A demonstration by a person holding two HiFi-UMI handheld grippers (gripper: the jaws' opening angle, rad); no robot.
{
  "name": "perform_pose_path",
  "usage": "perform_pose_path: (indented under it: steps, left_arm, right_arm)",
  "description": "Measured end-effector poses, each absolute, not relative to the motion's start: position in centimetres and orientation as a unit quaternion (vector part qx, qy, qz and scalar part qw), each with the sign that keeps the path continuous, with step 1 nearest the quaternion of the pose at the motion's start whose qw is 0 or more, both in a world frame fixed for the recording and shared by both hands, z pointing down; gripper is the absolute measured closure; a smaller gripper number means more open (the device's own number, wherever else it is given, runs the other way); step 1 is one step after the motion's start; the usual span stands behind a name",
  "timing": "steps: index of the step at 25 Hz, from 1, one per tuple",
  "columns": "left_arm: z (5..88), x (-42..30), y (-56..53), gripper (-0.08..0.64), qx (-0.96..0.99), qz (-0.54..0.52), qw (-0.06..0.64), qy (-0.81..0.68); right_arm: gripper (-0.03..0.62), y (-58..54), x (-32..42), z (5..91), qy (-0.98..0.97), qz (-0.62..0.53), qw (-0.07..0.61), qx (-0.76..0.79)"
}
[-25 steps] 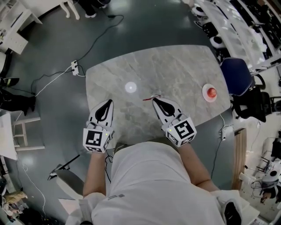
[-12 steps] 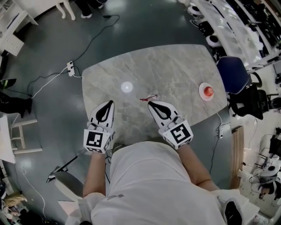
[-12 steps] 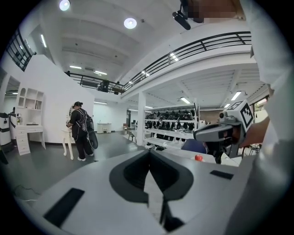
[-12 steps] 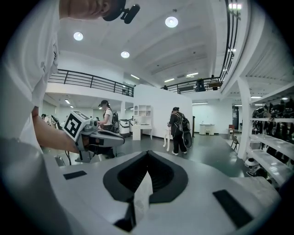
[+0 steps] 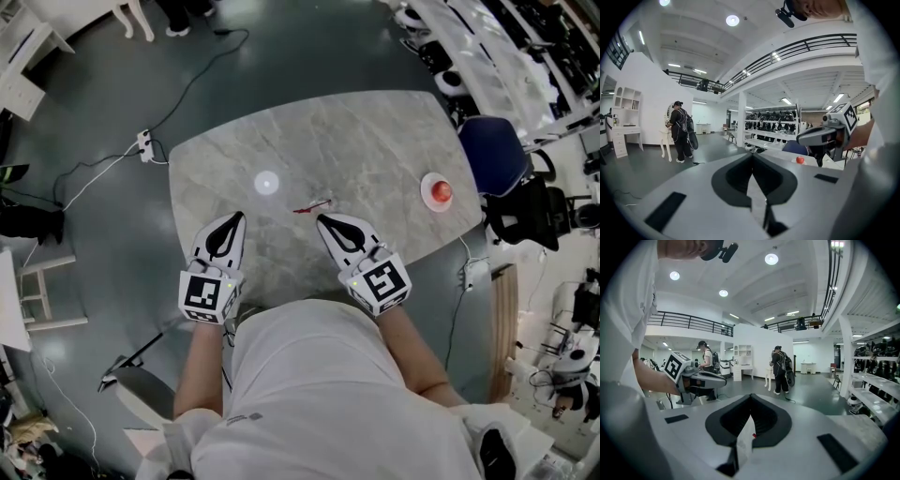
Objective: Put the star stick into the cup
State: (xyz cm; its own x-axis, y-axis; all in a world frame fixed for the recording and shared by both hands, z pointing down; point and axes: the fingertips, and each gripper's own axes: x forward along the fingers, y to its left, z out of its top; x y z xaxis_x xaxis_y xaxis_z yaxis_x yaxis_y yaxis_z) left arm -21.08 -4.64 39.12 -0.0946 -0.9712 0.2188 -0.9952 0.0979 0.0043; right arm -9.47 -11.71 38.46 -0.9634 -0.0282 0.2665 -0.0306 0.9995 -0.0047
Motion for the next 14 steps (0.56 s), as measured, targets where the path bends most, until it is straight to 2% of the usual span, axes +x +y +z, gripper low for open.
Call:
perform_pose_path:
  steps: [14]
  left_arm:
    - [39.73, -21.41, -5.18, 0.557, 0.669, 0.079, 0.087, -0.734]
  right_arm:
    - [0.583, -12.55, -9.52, 39.25, -0.991, 0.01, 0.135, 0.022]
